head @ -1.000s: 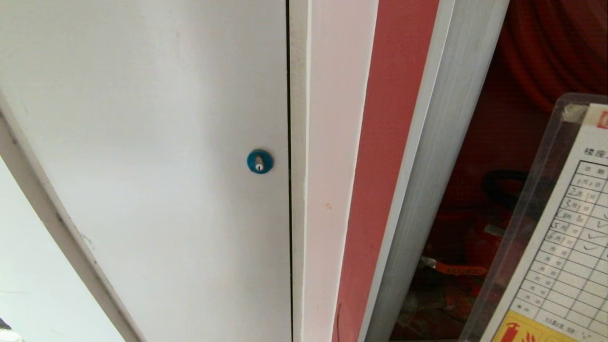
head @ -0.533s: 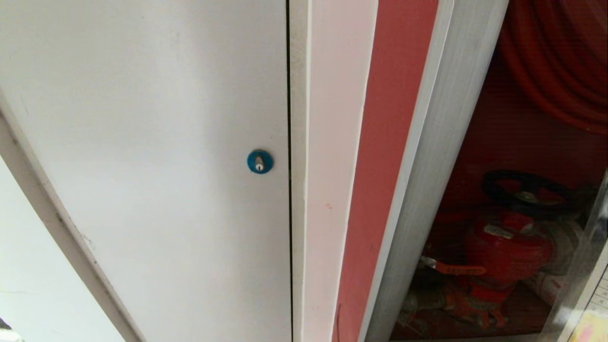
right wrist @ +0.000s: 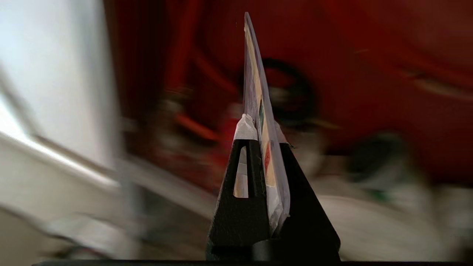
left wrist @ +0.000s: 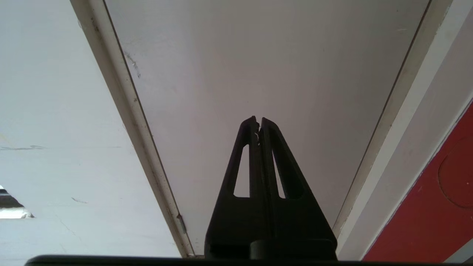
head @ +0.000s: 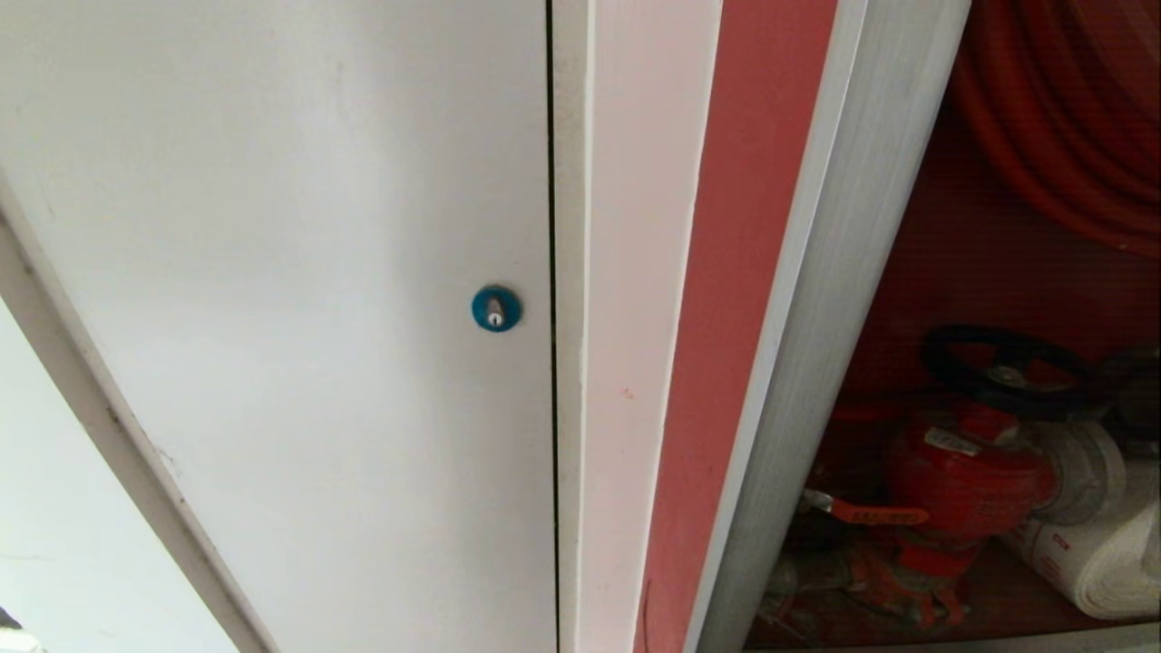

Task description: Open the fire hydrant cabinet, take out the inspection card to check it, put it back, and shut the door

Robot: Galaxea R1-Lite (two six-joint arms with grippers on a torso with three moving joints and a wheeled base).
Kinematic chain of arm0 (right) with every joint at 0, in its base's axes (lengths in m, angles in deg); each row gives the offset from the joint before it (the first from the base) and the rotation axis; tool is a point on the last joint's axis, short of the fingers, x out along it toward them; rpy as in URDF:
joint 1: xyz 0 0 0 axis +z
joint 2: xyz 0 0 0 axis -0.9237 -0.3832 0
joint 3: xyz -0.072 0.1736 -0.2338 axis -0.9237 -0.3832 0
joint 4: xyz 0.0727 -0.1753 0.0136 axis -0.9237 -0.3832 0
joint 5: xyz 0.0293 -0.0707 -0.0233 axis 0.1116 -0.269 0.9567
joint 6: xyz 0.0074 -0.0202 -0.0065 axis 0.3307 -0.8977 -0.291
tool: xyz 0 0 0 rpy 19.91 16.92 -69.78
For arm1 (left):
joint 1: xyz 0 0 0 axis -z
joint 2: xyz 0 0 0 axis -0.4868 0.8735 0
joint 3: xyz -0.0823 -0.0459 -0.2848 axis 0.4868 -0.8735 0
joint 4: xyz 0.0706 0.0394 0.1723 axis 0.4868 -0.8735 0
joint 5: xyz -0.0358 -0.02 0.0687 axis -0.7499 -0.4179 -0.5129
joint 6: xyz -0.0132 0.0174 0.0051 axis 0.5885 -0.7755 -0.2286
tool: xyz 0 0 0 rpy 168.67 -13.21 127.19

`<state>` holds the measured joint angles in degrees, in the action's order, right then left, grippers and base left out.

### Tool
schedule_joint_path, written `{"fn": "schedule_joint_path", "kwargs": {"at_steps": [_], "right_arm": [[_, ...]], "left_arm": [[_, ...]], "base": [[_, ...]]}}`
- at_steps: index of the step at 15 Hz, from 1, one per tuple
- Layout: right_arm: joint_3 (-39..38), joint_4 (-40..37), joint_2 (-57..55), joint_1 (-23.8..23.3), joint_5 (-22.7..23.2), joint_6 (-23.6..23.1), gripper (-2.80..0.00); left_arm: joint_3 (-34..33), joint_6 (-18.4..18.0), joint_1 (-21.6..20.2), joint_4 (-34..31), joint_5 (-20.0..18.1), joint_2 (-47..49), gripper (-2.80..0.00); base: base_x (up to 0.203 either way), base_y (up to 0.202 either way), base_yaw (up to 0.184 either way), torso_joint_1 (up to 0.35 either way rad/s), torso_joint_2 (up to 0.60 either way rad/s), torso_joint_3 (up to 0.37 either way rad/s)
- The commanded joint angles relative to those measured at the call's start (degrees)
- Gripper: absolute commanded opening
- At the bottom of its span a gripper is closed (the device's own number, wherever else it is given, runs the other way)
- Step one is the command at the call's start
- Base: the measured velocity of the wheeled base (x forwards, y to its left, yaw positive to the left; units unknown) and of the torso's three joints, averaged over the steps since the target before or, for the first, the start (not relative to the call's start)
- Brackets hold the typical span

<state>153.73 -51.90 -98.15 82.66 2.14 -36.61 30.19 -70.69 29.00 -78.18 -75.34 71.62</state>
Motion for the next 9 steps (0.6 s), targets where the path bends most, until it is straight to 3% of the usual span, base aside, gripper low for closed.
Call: {"fn": "schedule_joint_path", "kwargs": {"at_steps": [1, 4, 9], "right_arm": [[0.41, -0.47, -0.84, 0.04, -3.39, -7.42, -2.8], [1.6, -0.82, -2.83, 0.03, -8.78, -20.3, -2.8], [3.38, -0.65, -7.49, 0.25, -9.27, -38.98, -2.8]], "left_arm": [[-0.44, 0.0, -0.04, 0.05, -0.01, -0.01, -2.8], [-0.35, -0.08, -0.04, 0.05, -0.01, -0.01, -2.8], [-0.44, 0.0, -0.04, -0.04, -0.01, -0.01, -2.8]], "base": [[0.0, 0.0, 0.0, 0.0, 0.0, 0.0], [0.0, 0.0, 0.0, 0.0, 0.0, 0.0], [0.0, 0.0, 0.0, 0.0, 0.0, 0.0]]}}
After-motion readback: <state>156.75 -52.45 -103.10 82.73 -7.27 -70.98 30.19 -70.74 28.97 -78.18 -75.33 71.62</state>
